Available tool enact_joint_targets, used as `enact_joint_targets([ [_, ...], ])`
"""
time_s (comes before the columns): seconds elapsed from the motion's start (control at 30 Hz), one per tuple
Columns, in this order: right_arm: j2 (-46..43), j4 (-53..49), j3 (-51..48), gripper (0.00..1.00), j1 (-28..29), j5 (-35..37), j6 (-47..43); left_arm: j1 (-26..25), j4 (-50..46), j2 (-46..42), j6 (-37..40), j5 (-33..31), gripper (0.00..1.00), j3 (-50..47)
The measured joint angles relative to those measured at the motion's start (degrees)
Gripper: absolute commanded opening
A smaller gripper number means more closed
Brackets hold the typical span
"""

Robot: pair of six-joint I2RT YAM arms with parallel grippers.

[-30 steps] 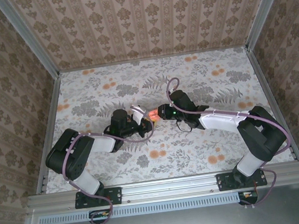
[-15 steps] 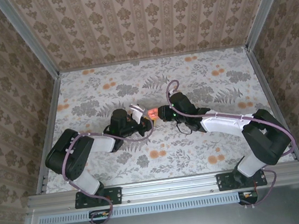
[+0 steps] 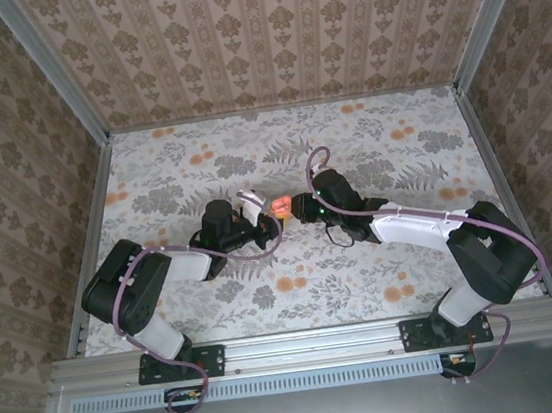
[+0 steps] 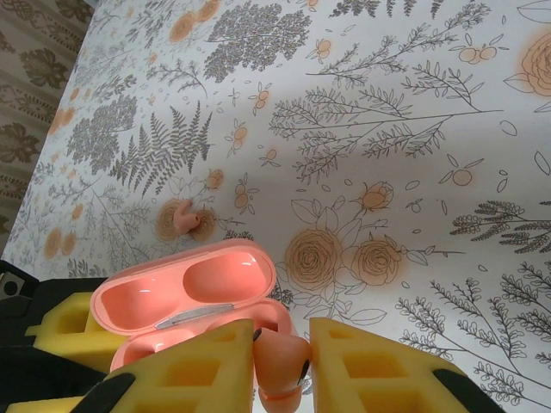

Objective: Insert the wireless bluetooth earbuds into the charging case

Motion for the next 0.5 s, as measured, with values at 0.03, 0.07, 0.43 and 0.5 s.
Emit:
enact_joint_targets([
  [0.03, 0.0, 0.0, 0.1, 0.22, 0.0, -0.2, 0.0, 0.0, 0.0, 0.0, 0.0, 0.2, 0.18, 0.0],
  [0.07, 0.2, 0.0, 0.4, 0.22, 0.0, -0.5, 0.0, 0.0, 0.0, -0.1, 0.0, 0.2, 0.18, 0.0],
  [0.43, 2.0, -0.5, 3.1, 0.25, -0.7, -3.8, 1.4, 0.1, -2.0, -2.4, 1.8, 0.5, 0.18, 0.0],
  [0.5, 2.0, -0.4, 3.1, 0.27, -0.8, -4.5, 2.0, 0.0, -2.7, -2.9, 2.2, 0.6, 0.18, 0.0],
])
